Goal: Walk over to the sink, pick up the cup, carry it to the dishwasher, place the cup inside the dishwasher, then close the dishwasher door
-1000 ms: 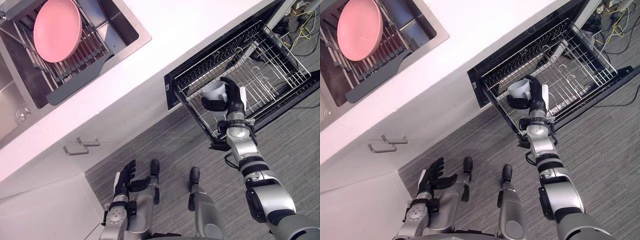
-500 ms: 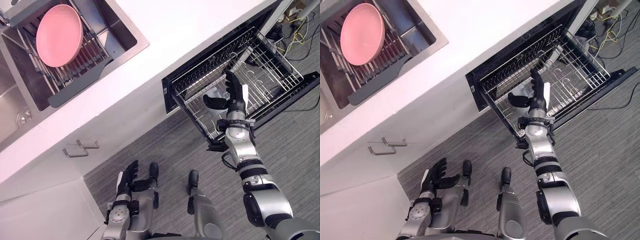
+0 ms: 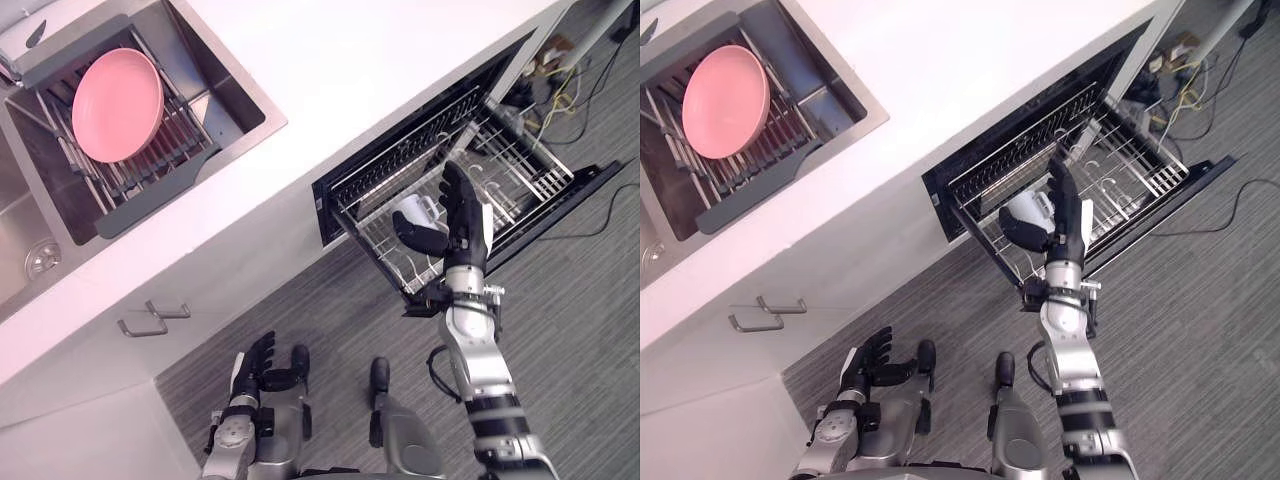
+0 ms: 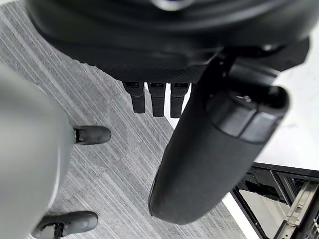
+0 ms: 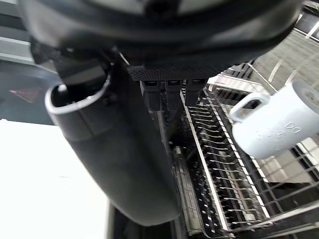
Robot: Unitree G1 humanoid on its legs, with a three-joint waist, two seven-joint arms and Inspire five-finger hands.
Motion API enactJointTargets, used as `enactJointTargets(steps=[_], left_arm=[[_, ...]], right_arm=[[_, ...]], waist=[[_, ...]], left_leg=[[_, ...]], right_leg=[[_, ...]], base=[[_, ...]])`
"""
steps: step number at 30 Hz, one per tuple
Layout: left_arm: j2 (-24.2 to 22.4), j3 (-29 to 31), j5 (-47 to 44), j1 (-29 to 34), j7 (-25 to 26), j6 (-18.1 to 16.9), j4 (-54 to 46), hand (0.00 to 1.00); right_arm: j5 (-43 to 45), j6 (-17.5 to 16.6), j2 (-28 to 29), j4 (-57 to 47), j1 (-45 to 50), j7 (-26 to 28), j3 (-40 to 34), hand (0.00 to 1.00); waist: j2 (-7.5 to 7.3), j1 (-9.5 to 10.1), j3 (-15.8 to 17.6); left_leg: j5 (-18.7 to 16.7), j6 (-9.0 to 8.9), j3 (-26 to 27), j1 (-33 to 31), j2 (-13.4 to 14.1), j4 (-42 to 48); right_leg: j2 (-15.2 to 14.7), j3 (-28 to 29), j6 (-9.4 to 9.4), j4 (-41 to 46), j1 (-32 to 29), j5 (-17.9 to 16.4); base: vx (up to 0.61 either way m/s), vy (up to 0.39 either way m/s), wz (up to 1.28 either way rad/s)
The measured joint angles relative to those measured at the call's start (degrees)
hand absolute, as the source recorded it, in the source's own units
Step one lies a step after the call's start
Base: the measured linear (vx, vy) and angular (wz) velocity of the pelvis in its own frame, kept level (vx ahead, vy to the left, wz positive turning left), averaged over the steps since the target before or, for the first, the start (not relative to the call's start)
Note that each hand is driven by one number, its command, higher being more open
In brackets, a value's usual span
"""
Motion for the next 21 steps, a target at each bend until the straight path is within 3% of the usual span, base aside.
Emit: enactJointTargets(steps=[4, 10, 17, 18, 20, 21], left_arm=[[0.5, 0.8, 1.1, 0.0, -0.6, 0.6, 3.8, 0.9], [0.8, 0.8, 1.1, 1.3, -0.6, 0.6, 6.9, 0.9], [1.8, 0.8, 1.1, 1.6, -0.5, 0.5, 7.5, 0.9], [1.8, 0.8, 1.1, 1.6, -0.4, 0.5, 7.7, 0.9], [2.0, 0.8, 1.2, 1.6, -0.4, 0.5, 7.8, 0.9], [2.0, 0.7, 1.2, 1.6, -0.4, 0.5, 7.8, 0.9]], right_arm=[[-0.1, -1.6, 2.7, -5.3, 7.1, 1.5, 0.3, 0.9], [-0.9, -3.4, 3.7, -7.8, 10.8, 2.7, 2.5, 0.9], [-1.0, -3.5, 3.8, -12.6, 12.7, 2.2, 2.9, 0.9], [-1.0, -3.8, 3.8, -12.8, 12.5, 2.1, 2.9, 0.9], [-1.2, -4.2, 3.0, -12.8, 12.1, 1.2, 2.3, 0.9], [-1.3, -4.2, 2.4, -12.8, 12.0, 0.9, 2.2, 0.9]], waist=[[-1.53, -0.59, -4.7], [-1.37, -0.52, -10.0], [-1.28, -0.15, -10.6], [-1.2, -0.22, -10.7], [-0.96, -0.45, -10.8], [-0.82, -0.39, -10.8]], left_leg=[[-0.2, -0.24, -1.1, 1.7, -0.3, -0.4], [-0.9, -0.83, -1.9, 3.4, -0.6, -0.1], [-3.4, -0.51, -5.6, -1.4, -0.9, 6.7], [-4.3, 0.63, -2.3, -2.3, 0.1, 7.5], [-4.1, 0.87, 9.1, -3.7, 4.1, 9.8], [-4.0, 0.84, 10.2, -4.0, 4.6, 10.4]], right_leg=[[-0.1, -1.1, 0.12, -0.3, 2.2, -0.7], [-0.6, -1.9, 0.31, -0.7, 4.4, -1.1], [-1.3, -7.2, -0.01, 1.2, 5.2, -2.4], [-1.3, -8.3, -0.02, 1.1, 5.3, -2.4], [-2.1, -12.5, 0.4, 1.1, 6.3, -3.1], [-2.3, -13.3, 0.61, 1.3, 6.5, -3.4]], base=[[0.02, -0.005, 0.13], [-0.02, 0.0, 0.08], [-0.03, -0.008, 0.38], [-0.05, -0.011, 0.65], [0.0, -0.003, 0.91], [0.06, 0.061, 0.7]])
